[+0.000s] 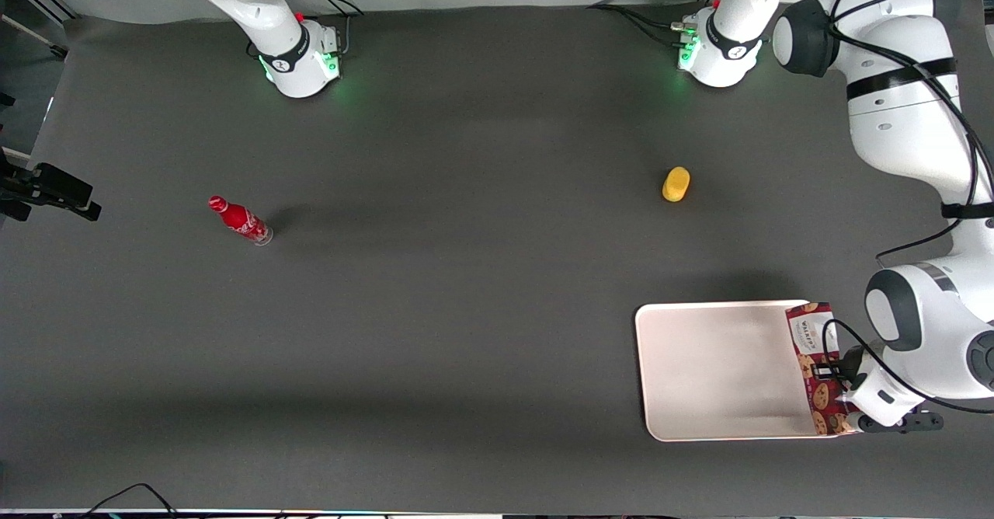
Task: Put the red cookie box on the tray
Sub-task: 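Lower the box onto the tray edge and open the left gripper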
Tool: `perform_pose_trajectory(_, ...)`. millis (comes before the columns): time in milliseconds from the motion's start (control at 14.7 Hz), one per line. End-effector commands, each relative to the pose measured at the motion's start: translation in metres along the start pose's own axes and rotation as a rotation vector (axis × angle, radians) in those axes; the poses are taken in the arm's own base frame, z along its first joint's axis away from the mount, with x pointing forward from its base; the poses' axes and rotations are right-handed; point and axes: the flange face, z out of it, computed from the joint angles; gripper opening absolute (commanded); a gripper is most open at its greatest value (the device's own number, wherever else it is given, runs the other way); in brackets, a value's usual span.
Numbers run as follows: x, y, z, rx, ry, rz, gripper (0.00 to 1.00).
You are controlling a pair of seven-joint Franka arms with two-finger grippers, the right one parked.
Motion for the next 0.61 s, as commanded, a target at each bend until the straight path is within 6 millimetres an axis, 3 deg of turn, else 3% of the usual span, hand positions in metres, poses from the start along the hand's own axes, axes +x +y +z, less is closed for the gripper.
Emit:
perform_pose_trajectory(0, 0.001, -0.001, 0.006, 0.016, 0.023, -0.019, 0.0)
perform_pose_trajectory(68, 0.001, -0.002, 0.006, 0.015, 0.023, -0.02, 0.0)
perform_pose_trajectory(205, 0.0, -0.003, 0.01, 0.017, 0.019, -0.017, 0.35)
perform_pose_trajectory(273, -0.001, -0.003, 0.01, 0.014, 0.017, -0.013, 0.58)
perform_pose_trajectory(341, -0.001, -0.006, 0.007, 0.012, 0.027, -0.013, 1.0)
perform_pose_trajectory(477, -0.005, -0.017, -0.003, 0.009, 0.053, -0.028, 1.0)
perform_pose_trajectory(545, -0.009, -0.022, -0.018, 0.003, 0.07, -0.041, 1.0)
